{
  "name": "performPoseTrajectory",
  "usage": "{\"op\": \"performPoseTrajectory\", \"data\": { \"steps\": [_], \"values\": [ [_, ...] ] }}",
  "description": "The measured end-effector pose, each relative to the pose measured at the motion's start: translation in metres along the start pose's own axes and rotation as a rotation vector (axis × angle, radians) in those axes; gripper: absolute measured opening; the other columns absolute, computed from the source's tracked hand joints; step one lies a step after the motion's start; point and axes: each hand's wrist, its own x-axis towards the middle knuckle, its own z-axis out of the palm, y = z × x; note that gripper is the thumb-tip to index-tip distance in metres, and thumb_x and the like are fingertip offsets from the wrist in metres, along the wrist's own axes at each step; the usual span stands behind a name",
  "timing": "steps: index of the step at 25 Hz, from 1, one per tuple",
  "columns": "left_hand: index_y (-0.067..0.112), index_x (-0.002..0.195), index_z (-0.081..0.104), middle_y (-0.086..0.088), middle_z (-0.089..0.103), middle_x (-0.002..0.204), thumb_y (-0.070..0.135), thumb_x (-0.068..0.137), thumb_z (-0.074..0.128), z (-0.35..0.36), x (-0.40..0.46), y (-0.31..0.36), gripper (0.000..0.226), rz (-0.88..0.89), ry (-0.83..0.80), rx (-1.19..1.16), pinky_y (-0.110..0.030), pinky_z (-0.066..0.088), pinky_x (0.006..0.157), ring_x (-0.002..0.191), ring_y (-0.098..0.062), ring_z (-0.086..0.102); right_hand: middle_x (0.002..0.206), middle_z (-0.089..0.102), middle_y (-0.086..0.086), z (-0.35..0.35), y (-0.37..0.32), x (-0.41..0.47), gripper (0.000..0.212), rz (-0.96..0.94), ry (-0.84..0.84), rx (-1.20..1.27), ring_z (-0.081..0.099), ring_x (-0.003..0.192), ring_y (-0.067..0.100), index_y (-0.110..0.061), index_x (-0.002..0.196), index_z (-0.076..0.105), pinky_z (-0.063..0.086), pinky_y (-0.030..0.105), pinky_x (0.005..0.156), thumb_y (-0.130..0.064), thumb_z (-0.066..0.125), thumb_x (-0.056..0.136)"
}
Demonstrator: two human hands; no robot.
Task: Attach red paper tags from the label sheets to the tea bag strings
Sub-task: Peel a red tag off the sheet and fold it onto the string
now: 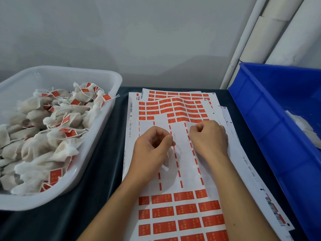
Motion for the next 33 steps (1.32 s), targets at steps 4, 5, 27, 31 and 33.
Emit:
{"op": "performPoseTrajectory", "data": {
  "steps": [4,5,27,31,33],
  "values": [
    [0.029,0.092,0.069,0.014,0.074,0.086,0.025,0.102,0.065,-0.002,0.000,-0.001,0.011,-0.002,0.007,-0.024,-0.020,0.055,0.062,0.073,-0.015,0.072,0.094,0.068,-0.013,-0.013,0.009,0.016,0.020,0.045,-0.057,0.078,0.065,0.073,0.010,-0.027,0.088,0.065,0.046,0.022,0.058,-0.036,0.057,0.103],
    [0.030,0.091,0.069,0.015,0.073,0.085,0.026,0.101,0.065,-0.001,0.000,-0.001,0.011,0.002,0.010,-0.021,-0.019,0.055,0.063,0.075,-0.014,0.071,0.090,0.066,-0.015,-0.017,0.011,0.021,0.021,0.076,-0.077,0.098,0.065,0.072,0.010,-0.027,0.085,0.064,0.042,0.020,0.056,-0.035,0.057,0.103],
    [0.024,0.116,0.063,0.004,0.079,0.096,0.022,0.105,0.059,-0.010,0.004,0.006,0.012,0.055,-0.032,-0.258,-0.024,0.061,0.076,0.084,-0.022,0.076,0.110,0.076,-0.007,-0.019,0.003,-0.042,0.027,-0.006,-0.292,1.071,0.074,0.099,0.018,-0.039,0.116,0.073,0.061,0.027,0.076,-0.019,0.065,0.100],
    [0.025,0.118,0.062,0.002,0.079,0.097,0.020,0.104,0.061,-0.008,0.002,0.006,0.014,0.092,-0.061,-0.238,-0.024,0.061,0.075,0.078,-0.020,0.074,0.084,0.073,-0.006,-0.019,0.001,-0.048,0.021,0.016,-0.337,0.984,0.072,0.078,0.014,-0.040,0.110,0.076,0.058,0.032,0.078,-0.037,0.056,0.104],
    [0.023,0.117,0.062,0.001,0.079,0.094,0.016,0.104,0.061,-0.008,0.000,0.006,0.015,0.129,-0.071,-0.224,-0.022,0.060,0.073,0.073,-0.016,0.072,0.068,0.061,-0.003,-0.020,0.001,-0.049,0.029,0.014,-0.380,0.843,0.065,0.065,0.009,-0.038,0.103,0.078,0.054,0.032,0.075,-0.050,0.051,0.104]
  ]
}}
